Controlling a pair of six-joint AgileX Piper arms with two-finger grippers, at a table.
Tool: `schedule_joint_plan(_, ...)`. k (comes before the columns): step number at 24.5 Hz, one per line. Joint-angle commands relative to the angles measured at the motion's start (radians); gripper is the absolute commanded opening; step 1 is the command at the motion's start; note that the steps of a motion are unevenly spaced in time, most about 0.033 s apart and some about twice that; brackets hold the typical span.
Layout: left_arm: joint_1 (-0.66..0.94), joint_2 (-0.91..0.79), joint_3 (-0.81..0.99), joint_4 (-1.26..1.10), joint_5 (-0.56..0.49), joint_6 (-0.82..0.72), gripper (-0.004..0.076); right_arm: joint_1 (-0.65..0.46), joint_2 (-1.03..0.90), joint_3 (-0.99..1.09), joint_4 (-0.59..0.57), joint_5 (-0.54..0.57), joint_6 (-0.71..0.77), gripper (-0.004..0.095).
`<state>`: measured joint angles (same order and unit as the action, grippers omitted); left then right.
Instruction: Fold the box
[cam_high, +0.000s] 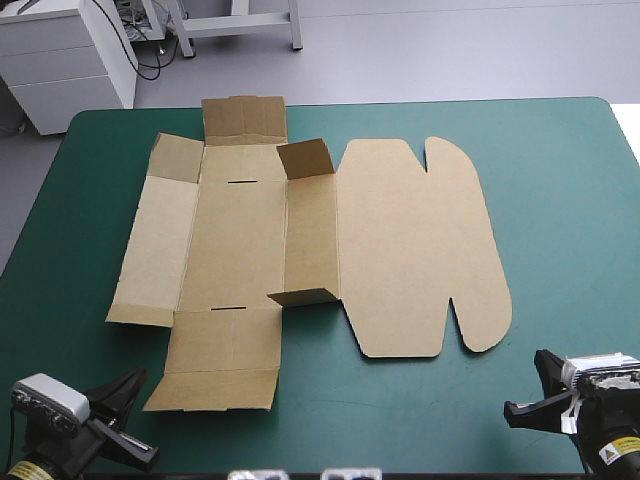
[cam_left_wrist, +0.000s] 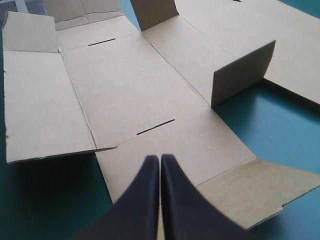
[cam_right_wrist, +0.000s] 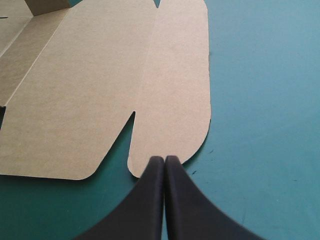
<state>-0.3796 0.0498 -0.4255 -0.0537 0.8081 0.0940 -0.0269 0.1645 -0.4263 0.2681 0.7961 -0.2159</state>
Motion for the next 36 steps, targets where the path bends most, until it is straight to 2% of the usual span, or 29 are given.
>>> schedule_joint_plan(1,-0.005,0.015,-0.022,-0.009,-0.078,-0.003,-0.0008,0.003,0.01,-0.026,0.009,-0.071,0.0,-0.0019)
schedule_joint_plan(21,-0.005,0.015,-0.022,-0.009,-0.078,0.002,-0.0008,0.003,0.01,-0.026,0.009,-0.071,0.0,-0.0019)
schedule_joint_plan(23,-0.005,0.015,-0.022,-0.005,-0.106,0.002,-0.0008,0.003,0.01,-0.026,0.009,-0.071,0.0,-0.0019)
schedule_joint_plan(25,-0.005,0.017,-0.022,-0.005,-0.171,-0.063,-0.0008,0.003,0.01,-0.026,0.009,-0.071,0.0,-0.0019)
schedule_joint_plan(26,-0.005,0.036,-0.024,-0.005,-0.207,-0.118,-0.0008,0.003,0.01,-0.026,0.009,-0.071,0.0,-0.0019)
schedule_joint_plan(29,-0.005,0.123,-0.059,0.013,-0.2,-0.129,-0.0008,0.003,0.01,-0.026,0.009,-0.071,0.0,-0.0019)
schedule_joint_plan(33,-0.005,0.387,-0.224,0.08,-0.192,-0.129,-0.0006,0.003,0.01,-0.026,0.009,-0.071,0.0,-0.0019)
schedule_joint_plan(36,-0.005,0.556,-0.378,0.16,-0.104,-0.129,0.0019,0.003,0.01,-0.026,0.009,-0.071,0.0,-0.0019)
